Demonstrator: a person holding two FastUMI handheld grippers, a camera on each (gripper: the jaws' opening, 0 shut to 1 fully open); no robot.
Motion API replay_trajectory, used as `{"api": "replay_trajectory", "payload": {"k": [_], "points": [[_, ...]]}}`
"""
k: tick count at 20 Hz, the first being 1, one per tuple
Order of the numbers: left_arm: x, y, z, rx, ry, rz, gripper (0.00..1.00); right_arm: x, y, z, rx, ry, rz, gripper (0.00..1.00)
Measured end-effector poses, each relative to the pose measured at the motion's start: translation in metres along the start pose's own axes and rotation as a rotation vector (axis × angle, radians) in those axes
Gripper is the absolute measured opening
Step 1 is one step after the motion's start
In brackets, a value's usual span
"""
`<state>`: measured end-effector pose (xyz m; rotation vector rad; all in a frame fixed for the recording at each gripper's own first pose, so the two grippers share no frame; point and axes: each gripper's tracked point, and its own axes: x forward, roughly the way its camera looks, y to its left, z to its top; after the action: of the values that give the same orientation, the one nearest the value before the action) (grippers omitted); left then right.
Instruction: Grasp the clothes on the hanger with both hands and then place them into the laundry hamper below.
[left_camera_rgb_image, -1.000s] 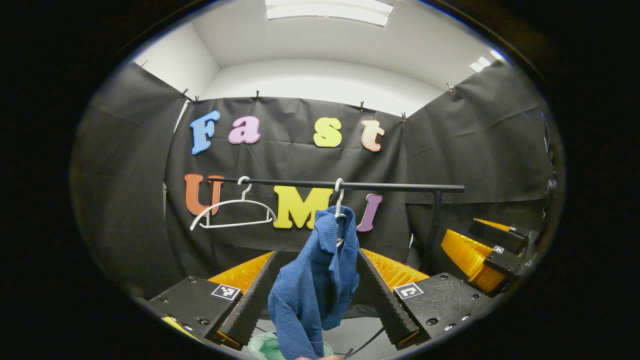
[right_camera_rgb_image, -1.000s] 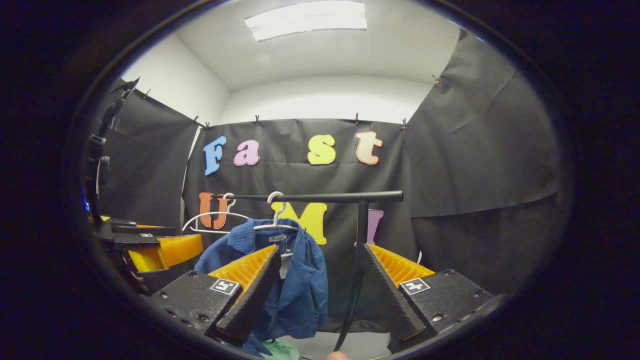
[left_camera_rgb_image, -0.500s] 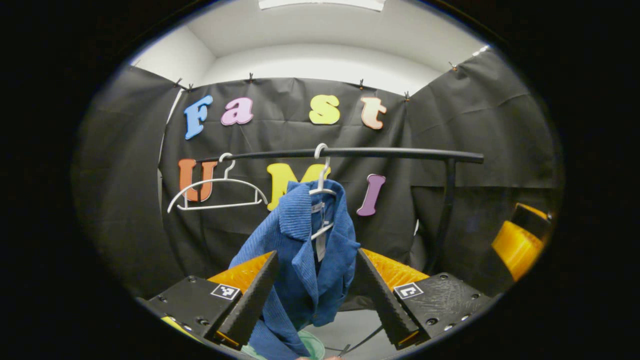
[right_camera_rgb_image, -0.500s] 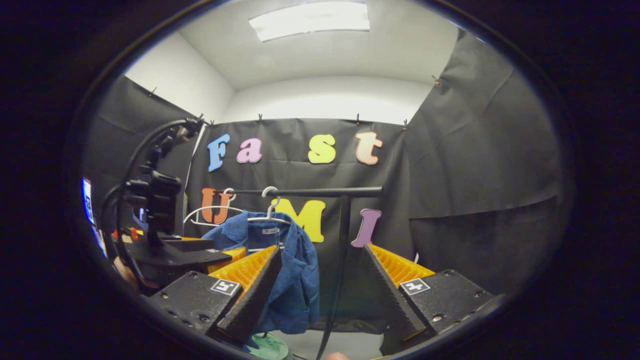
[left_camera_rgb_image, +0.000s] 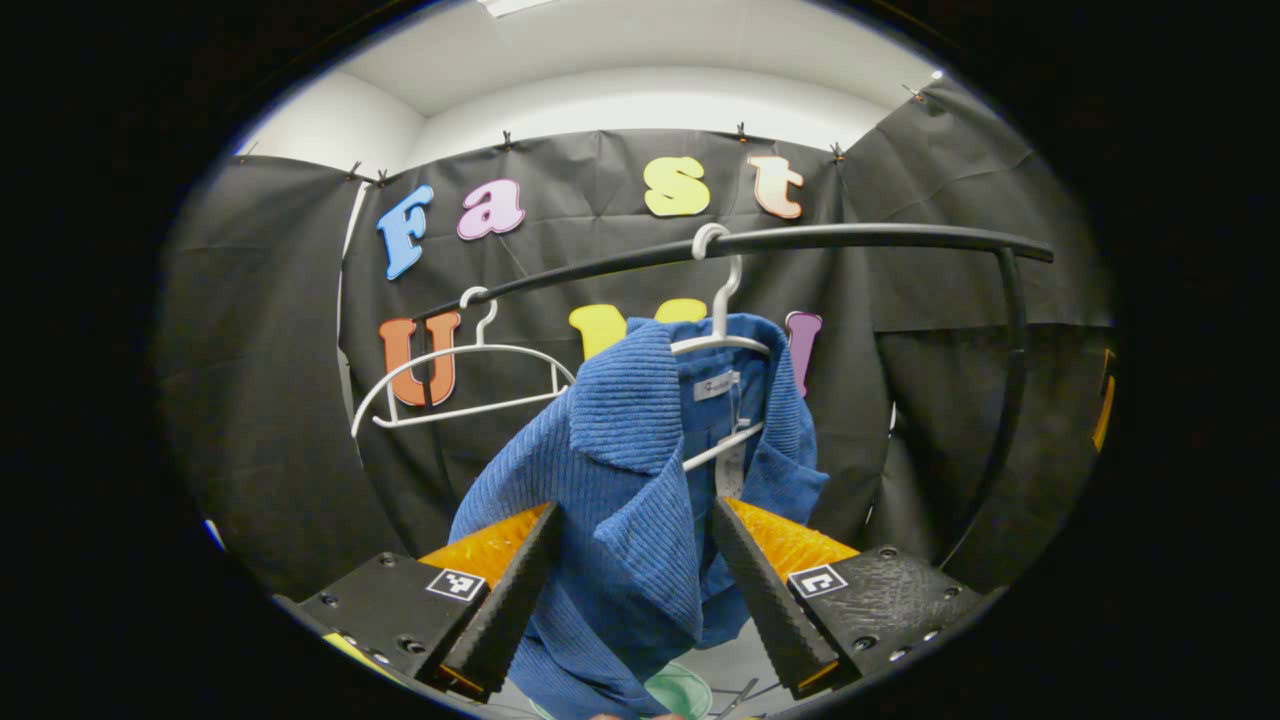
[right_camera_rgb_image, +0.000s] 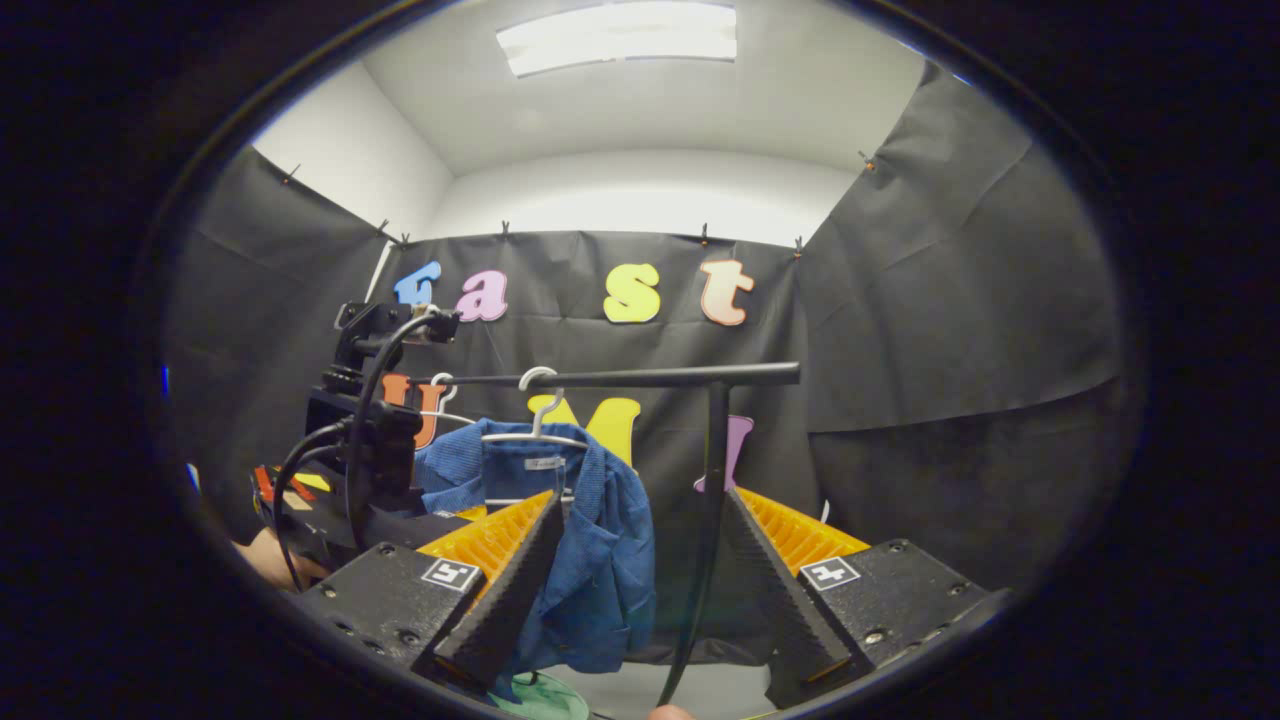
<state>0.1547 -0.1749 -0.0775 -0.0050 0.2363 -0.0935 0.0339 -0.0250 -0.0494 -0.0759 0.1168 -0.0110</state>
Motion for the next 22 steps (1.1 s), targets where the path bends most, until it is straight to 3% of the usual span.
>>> {"api": "replay_trajectory", "payload": {"k": [4,5,7,11,12,14,16,18,19,22], "points": [[0.025,0.019,-0.004,-0.017,0.003,-0.03,0.97,0.043,0.038,-0.033,0.018,0.079,-0.029,1.0],[0.032,0.022,-0.006,-0.017,0.004,-0.039,0.92,0.057,0.045,-0.039,0.021,0.096,-0.042,1.0],[0.046,0.025,-0.009,-0.017,0.008,-0.071,0.97,0.087,0.055,-0.051,0.007,0.125,-0.088,1.0],[0.074,0.034,-0.007,-0.002,0.002,-0.128,0.95,0.13,0.059,-0.076,-0.016,0.183,-0.19,1.0],[0.08,0.034,-0.007,0.003,-0.003,-0.143,0.98,0.134,0.061,-0.072,-0.021,0.196,-0.213,1.0],[0.093,0.035,-0.008,-0.012,-0.015,-0.154,0.92,0.153,0.057,-0.081,-0.025,0.214,-0.258,1.0],[0.101,0.033,-0.012,-0.034,0.004,-0.158,0.96,0.17,0.047,-0.086,-0.006,0.219,-0.306,1.0],[0.107,0.029,-0.009,-0.02,0.001,-0.179,0.94,0.182,0.043,-0.089,-0.002,0.222,-0.31,1.0],[0.109,0.028,-0.01,-0.006,-0.002,-0.188,0.97,0.188,0.044,-0.09,-0.009,0.225,-0.301,0.96],[0.111,0.027,-0.014,0.017,-0.003,-0.198,0.92,0.201,0.041,-0.096,-0.005,0.24,-0.275,0.94]]}}
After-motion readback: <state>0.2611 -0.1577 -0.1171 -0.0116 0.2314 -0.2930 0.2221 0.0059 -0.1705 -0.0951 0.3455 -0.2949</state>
